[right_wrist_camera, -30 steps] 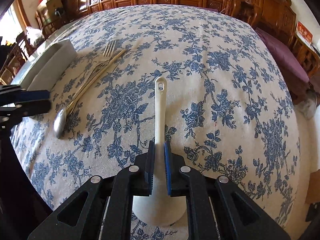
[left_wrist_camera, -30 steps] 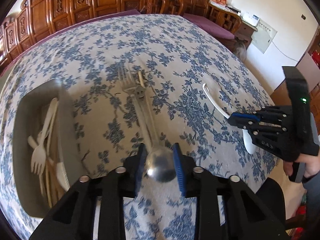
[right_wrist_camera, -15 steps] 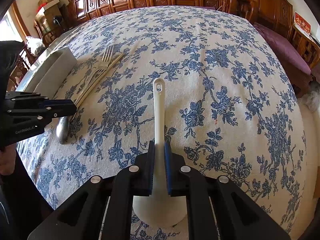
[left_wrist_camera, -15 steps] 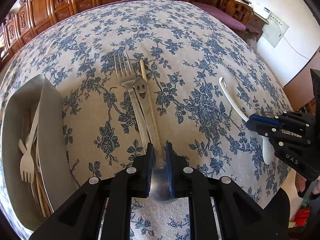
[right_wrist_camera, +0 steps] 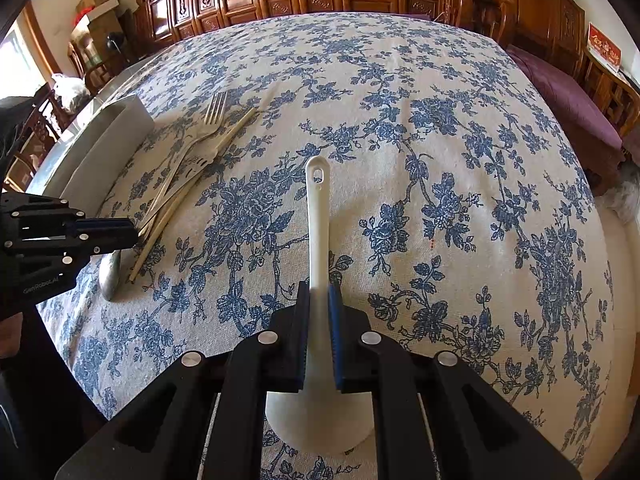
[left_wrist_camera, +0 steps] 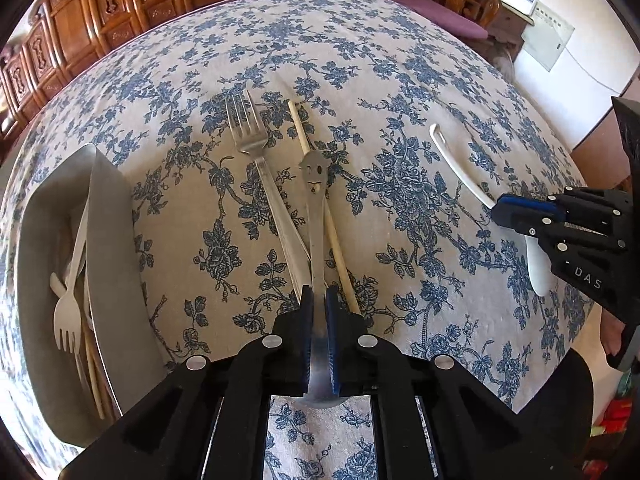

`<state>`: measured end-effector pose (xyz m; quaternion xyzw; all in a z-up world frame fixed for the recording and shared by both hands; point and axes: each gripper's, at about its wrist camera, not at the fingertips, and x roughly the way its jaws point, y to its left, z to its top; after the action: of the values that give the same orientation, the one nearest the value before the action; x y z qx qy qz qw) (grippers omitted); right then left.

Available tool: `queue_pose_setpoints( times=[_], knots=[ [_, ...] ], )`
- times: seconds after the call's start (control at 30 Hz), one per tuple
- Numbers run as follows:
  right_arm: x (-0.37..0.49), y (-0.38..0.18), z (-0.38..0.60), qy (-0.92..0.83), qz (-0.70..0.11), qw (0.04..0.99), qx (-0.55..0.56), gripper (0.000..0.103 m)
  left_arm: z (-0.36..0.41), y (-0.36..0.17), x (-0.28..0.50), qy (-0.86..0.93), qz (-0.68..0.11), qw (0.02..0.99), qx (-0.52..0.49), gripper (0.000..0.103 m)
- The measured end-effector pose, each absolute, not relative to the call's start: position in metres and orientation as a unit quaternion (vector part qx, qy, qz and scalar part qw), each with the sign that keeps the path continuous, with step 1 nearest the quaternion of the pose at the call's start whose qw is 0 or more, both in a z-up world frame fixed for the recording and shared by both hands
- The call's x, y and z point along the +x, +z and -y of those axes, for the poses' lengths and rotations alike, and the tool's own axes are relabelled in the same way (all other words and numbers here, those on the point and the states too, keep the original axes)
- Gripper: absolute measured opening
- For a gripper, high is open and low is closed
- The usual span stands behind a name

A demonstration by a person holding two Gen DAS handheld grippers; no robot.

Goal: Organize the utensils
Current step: 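Grasp a steel spoon with the left tool while the right tool holds the white spoon, then carry the steel spoon into the grey tray and open the left tool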

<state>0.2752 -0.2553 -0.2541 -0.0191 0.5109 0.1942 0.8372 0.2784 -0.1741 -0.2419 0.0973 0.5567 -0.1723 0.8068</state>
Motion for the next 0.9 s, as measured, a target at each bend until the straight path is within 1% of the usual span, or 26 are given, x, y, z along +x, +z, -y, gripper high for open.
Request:
queue_pose_setpoints(
  times=[0.4,0.9],
  knots=[
    [0.276,-0.254,0.255,0.191,-0.510,0.838,-0.024,0.011,0.178,-0.244,0.283,-0.165,-0.552,0.810,0.114,0.005],
    [0.270,-0.253,0.243,0.193,-0.502,0.842,-0.043,0.011,0.154,-0.190,0.254,-0.173,-0.493,0.846,0.103,0.005]
  ],
)
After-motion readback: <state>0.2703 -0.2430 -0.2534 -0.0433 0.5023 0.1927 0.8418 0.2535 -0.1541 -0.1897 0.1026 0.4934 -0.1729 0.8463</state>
